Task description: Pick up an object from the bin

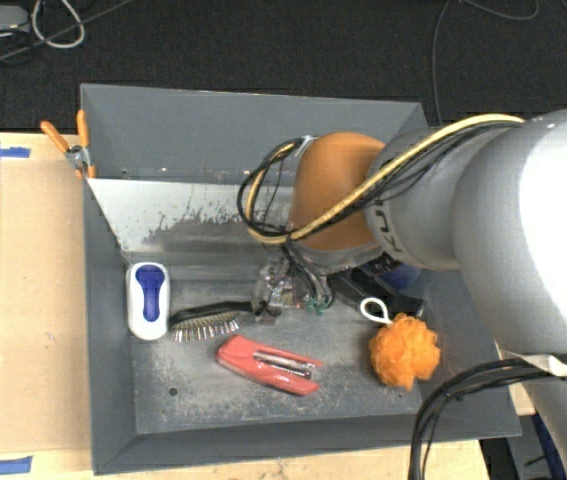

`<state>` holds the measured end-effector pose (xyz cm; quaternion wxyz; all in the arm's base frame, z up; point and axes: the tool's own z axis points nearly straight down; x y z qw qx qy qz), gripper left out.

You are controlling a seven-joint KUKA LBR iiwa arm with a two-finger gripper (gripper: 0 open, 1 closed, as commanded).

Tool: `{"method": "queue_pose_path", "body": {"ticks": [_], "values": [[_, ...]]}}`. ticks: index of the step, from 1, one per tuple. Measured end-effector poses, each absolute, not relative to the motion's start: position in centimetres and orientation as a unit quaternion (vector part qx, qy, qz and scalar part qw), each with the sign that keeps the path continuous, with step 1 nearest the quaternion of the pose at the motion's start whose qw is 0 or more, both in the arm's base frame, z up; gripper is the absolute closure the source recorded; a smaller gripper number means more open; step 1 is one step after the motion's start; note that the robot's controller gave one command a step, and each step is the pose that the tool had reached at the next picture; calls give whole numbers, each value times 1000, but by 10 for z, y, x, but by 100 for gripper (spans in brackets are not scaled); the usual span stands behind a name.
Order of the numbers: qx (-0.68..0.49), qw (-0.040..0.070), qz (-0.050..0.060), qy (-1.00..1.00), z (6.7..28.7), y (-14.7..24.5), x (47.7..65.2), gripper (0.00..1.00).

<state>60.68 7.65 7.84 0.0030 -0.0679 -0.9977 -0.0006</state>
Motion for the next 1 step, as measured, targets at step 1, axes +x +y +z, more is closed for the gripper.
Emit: {"method": "queue_pose_path", "body": {"ticks": [1], "values": [[-68,3,-1,-998,78,76,607,100]]}}
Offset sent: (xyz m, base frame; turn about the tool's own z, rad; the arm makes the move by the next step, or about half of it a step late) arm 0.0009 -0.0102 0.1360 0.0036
